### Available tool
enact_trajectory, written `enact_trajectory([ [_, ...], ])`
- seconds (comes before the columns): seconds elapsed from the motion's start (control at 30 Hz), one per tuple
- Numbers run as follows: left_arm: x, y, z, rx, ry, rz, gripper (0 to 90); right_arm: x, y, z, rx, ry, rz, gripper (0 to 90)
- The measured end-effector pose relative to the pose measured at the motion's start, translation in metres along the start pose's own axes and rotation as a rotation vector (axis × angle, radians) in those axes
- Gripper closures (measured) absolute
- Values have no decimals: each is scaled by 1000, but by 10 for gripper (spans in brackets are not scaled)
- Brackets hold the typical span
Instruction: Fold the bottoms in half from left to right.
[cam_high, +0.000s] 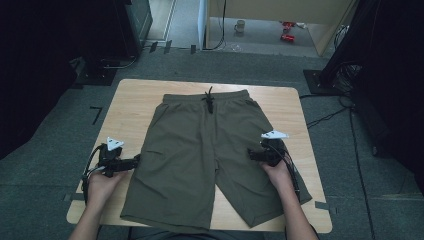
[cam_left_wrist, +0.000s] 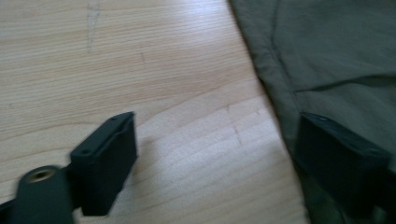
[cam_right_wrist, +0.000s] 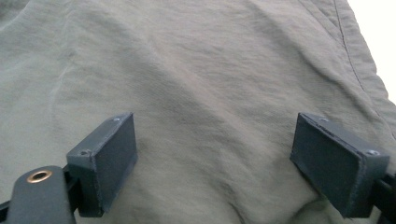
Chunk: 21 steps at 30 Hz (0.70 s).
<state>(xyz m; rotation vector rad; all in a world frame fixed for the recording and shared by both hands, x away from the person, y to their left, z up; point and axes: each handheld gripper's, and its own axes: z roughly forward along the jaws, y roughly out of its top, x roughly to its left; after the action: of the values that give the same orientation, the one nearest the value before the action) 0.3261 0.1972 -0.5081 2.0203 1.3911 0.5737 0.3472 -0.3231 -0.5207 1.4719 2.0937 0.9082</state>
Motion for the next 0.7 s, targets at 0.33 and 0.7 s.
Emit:
enact_trajectory([
  [0.33, -4, -4, -22, -17, -82, 55, 248, 2, 7, -8, 15, 44, 7, 297],
  [0.7, -19, -13, -31, 12, -145, 89, 257, 4, 10, -15, -14, 55, 17, 309],
])
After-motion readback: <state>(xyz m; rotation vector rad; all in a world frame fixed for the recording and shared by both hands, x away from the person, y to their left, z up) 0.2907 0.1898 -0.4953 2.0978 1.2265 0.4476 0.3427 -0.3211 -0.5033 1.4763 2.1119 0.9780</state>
